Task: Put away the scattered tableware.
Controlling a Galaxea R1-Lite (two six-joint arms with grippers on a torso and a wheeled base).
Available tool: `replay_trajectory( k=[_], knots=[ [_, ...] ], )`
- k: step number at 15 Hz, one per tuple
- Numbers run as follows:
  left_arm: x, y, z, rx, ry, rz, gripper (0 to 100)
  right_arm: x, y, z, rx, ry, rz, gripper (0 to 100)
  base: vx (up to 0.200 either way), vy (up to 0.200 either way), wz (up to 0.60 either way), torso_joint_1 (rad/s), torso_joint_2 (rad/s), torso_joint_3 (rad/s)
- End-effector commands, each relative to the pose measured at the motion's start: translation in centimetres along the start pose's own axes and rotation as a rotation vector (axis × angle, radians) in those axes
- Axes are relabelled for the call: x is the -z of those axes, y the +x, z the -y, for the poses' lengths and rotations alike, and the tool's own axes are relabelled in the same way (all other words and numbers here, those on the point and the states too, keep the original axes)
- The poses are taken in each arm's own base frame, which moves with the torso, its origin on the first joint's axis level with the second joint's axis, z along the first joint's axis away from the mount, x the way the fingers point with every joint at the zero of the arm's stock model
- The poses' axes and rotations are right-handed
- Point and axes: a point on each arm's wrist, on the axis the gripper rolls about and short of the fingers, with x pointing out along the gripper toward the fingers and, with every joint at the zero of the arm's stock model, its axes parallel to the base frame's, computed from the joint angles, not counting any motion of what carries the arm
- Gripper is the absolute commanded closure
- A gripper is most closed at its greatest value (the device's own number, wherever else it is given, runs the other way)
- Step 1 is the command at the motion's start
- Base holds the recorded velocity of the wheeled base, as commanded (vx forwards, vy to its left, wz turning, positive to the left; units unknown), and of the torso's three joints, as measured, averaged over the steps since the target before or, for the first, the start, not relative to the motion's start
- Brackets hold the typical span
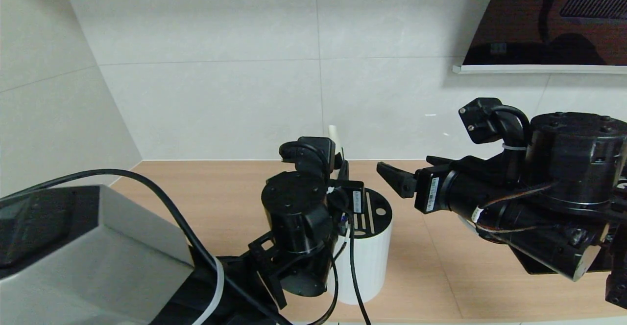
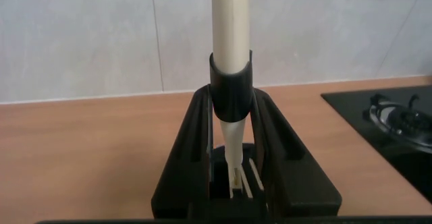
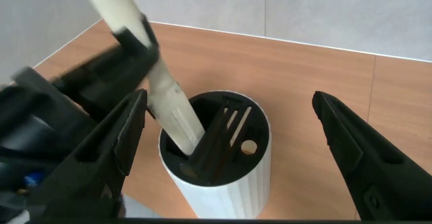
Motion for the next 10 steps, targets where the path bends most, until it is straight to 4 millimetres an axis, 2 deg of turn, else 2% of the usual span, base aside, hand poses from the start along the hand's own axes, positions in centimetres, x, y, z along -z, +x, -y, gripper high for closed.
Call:
replay_trajectory(
  k=[1,10],
  knots=[
    [1.5,0.3,0.1,-0.003,0.021,-0.031,100,0.1,0.0,0.0,0.000,-0.001,-0.003,0,0.000,0.000,0.00,0.000,0.00,0.000],
    [5.1,0.9,0.4,-0.008,0.042,-0.102,100,0.1,0.1,-0.1,0.000,-0.001,-0.003,0,0.000,0.000,0.00,0.000,0.00,0.000]
  ],
)
